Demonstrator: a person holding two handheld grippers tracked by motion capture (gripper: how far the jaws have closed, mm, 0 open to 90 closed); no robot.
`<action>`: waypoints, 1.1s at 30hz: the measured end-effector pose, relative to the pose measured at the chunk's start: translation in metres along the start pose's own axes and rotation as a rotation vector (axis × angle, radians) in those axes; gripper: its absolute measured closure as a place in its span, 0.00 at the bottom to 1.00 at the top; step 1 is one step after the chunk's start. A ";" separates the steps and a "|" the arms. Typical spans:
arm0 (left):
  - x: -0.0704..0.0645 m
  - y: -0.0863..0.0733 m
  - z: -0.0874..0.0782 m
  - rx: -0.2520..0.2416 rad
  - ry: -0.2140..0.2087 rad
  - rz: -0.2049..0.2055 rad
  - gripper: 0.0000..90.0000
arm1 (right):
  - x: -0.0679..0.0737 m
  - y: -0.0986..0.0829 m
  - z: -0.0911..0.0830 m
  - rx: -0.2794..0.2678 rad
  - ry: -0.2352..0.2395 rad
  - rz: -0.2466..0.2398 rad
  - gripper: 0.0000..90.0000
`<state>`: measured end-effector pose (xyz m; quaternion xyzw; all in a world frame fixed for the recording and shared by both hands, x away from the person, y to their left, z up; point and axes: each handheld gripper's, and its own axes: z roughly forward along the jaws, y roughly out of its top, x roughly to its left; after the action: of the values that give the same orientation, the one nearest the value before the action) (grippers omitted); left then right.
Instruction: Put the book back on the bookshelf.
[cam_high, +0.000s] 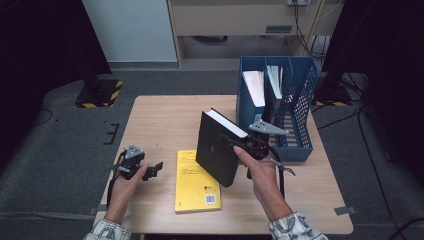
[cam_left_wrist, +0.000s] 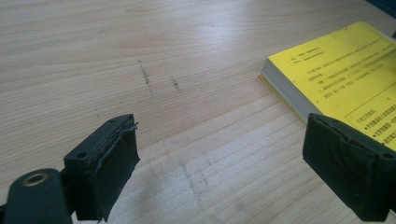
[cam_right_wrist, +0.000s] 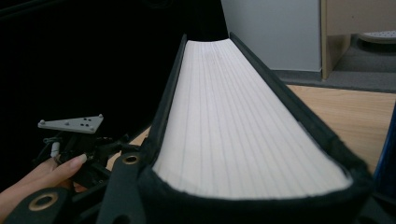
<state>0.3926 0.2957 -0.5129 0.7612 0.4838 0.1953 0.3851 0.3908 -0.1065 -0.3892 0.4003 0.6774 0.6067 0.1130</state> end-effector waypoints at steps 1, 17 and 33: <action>0.000 0.000 0.000 0.002 0.001 0.000 0.11 | 0.000 0.000 -0.003 -0.003 0.001 0.006 0.59; 0.000 -0.004 0.007 0.059 0.011 0.014 0.06 | 0.001 -0.009 -0.053 -0.013 -0.027 0.014 0.59; -0.001 -0.006 0.010 0.085 0.013 0.020 0.06 | -0.015 -0.009 -0.129 -0.088 -0.119 0.060 0.59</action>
<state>0.3957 0.2915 -0.5237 0.7804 0.4865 0.1832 0.3474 0.3144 -0.2108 -0.3715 0.4504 0.6300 0.6140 0.1525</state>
